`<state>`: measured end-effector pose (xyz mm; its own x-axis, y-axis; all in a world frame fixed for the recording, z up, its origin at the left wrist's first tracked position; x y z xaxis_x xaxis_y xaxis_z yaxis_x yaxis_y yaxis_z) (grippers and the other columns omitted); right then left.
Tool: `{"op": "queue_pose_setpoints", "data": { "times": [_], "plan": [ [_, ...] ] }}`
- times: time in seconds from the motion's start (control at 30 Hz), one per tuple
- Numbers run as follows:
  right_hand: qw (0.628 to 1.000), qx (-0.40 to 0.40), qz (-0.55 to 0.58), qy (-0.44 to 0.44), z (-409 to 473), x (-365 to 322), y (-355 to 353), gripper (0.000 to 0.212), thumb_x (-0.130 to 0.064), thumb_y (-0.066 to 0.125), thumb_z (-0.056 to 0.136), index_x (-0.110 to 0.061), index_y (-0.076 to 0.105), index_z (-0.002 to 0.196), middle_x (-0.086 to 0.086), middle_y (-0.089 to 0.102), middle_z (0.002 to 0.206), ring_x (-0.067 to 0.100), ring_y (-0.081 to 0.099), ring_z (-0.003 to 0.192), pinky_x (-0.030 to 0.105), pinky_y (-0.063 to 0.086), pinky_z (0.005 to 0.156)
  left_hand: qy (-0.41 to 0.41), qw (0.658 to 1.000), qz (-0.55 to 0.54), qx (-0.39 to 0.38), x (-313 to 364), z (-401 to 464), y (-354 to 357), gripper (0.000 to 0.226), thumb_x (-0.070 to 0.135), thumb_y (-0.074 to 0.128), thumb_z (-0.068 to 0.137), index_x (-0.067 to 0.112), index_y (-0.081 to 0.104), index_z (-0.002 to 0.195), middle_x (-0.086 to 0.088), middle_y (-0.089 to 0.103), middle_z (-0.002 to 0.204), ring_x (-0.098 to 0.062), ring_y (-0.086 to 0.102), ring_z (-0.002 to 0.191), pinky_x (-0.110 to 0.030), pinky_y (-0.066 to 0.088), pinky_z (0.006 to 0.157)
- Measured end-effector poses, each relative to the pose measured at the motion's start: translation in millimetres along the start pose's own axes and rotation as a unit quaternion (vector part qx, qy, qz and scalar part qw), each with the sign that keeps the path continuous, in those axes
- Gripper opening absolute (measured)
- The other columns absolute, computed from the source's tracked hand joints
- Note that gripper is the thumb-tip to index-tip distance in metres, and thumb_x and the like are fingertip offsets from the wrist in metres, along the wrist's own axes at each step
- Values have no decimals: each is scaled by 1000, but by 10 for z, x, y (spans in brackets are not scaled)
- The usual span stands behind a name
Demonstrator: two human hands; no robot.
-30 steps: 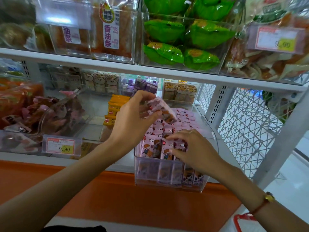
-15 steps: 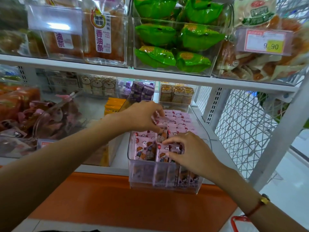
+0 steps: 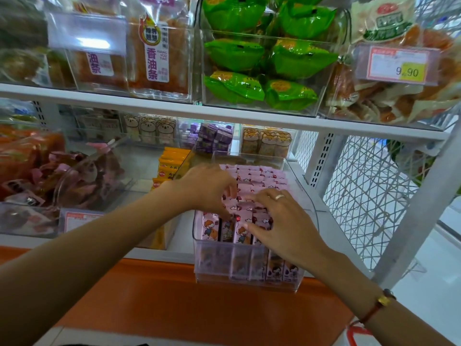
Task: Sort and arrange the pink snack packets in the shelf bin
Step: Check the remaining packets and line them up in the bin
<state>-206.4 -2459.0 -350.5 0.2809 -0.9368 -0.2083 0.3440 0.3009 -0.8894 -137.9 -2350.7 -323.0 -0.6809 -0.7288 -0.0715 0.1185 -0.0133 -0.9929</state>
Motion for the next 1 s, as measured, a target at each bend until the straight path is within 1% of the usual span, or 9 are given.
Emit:
{"op": "queue_pose_setpoints", "data": {
  "times": [0.1,0.23,0.37,0.47,0.53,0.6,0.73,0.9,1.0],
  "plan": [
    [999,-51,-16,6,19,13,68,52,-52,52,89,-38,42,138,-8,49,136,11,37,123,30,30,98,-7,998,39,42,118,24,42,38,47,70,79,28,64,112,10,66,109,-12,57,103,-28,42,87],
    [997,-77,-10,13,10,45,77,51,-40,53,91,-34,42,140,-5,48,139,15,34,128,37,27,104,-9,998,55,31,101,7,67,34,36,68,84,30,62,117,9,66,113,-13,57,105,-27,39,83],
    [997,-79,-10,7,-12,-5,75,51,-36,52,93,-35,37,142,-5,46,140,14,32,129,36,27,106,-14,999,36,29,77,-74,79,38,34,65,87,32,57,125,10,62,122,-13,53,115,-32,35,98],
    [999,-41,12,-10,-46,-15,-39,45,-26,56,92,-29,47,137,-5,51,135,10,38,125,25,32,101,-30,994,-54,85,90,-164,7,33,31,60,89,31,58,122,10,61,124,-12,52,117,-34,40,101],
    [1000,18,-1,-20,-59,-3,-194,34,-21,58,91,-26,59,125,-8,55,126,5,40,119,15,29,92,-17,985,-112,127,154,-230,-41,27,36,58,91,30,60,117,11,62,119,-9,53,110,-30,42,93],
    [998,47,-27,-14,-82,10,-279,29,-21,58,91,-25,63,119,-9,57,121,5,42,115,13,28,87,18,987,-104,119,278,-269,19,33,43,58,89,30,58,119,10,61,119,-8,50,108,-27,39,90],
    [998,-10,-61,-18,-157,-29,-132,33,-32,53,94,-24,57,126,-8,55,121,8,44,114,15,30,86,45,995,-18,89,366,-284,188,44,49,56,90,30,52,129,4,55,128,-14,44,119,-35,36,102],
    [998,2,-65,-15,-143,-26,-135,30,-30,54,93,-26,59,123,-9,59,116,9,47,111,17,32,80,51,993,-62,88,368,-319,139,40,44,64,86,32,55,124,9,59,123,-12,46,116,-31,36,99],
    [997,-2,-71,-13,-132,-3,-123,29,-30,55,92,-25,61,120,-9,59,116,8,47,111,17,33,80,67,988,-112,87,406,-370,90,38,37,68,85,28,55,120,10,62,119,-4,50,103,-19,32,83]
  ]
}}
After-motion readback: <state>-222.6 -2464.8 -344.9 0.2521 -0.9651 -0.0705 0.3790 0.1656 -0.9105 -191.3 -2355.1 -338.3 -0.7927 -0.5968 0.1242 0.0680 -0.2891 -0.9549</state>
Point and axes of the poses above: each hand's wrist, its own z-axis towards the middle knuckle, its own y-axis out of the palm, x = y × z, the point moved 7 cm from there along z, towards the middle knuckle
